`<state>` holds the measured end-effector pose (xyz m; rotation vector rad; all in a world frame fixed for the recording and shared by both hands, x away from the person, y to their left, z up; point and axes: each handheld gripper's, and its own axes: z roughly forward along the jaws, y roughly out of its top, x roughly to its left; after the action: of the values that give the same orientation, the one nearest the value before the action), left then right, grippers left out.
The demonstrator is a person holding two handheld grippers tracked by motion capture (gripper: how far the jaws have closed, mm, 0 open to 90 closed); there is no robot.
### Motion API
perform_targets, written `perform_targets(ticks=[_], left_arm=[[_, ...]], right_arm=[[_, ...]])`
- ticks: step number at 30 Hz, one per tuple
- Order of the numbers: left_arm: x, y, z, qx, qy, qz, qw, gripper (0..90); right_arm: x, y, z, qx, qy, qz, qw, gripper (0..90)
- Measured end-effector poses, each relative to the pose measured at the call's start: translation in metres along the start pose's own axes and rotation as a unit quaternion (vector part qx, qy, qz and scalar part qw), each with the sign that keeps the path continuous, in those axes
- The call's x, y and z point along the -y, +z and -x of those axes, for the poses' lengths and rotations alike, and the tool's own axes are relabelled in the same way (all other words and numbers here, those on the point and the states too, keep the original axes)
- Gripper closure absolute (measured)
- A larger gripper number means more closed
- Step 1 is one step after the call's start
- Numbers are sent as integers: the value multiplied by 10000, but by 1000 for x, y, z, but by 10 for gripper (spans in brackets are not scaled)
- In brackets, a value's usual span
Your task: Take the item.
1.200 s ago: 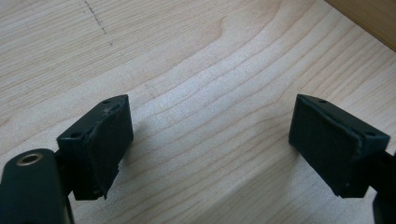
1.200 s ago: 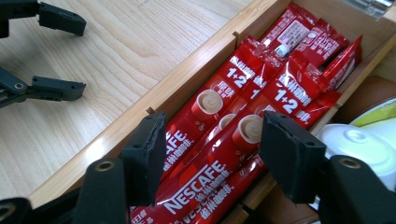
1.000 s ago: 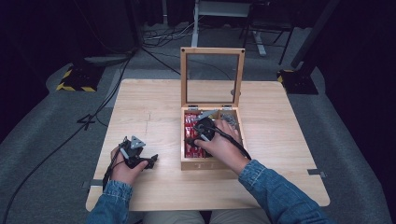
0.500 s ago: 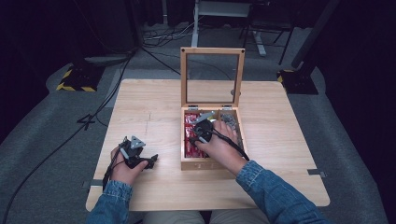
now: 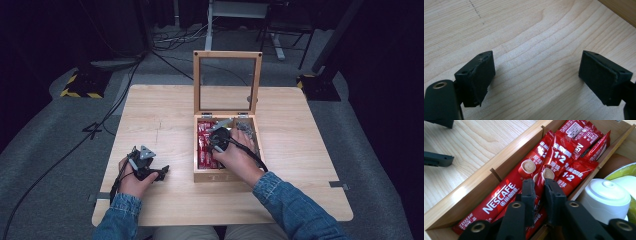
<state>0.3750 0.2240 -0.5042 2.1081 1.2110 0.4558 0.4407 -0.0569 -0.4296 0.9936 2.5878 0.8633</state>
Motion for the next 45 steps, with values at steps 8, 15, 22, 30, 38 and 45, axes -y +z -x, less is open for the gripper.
perform_targets(ticks=[8,15,22,30,38,45], left_arm=[[0,0,0,1,-5,0,10000,139],[0,0,0,0,-2,-1,10000,140],[0,0,0,0,-3,0,10000,139],[0,0,0,3,-19,15,10000,139],[0,1,0,18,-28,26,10000,136],[-1,1,0,19,0,-6,10000,129]], right_arm=[[1,-5,0,-142,61,218,9996,821],[-3,-15,2,-351,247,487,9979,823],[-9,-26,5,-589,419,676,9951,823],[-16,-49,9,-708,452,1085,9905,823],[-16,-74,17,-613,357,1338,9885,822],[-12,-96,29,-486,384,1452,9875,822]])
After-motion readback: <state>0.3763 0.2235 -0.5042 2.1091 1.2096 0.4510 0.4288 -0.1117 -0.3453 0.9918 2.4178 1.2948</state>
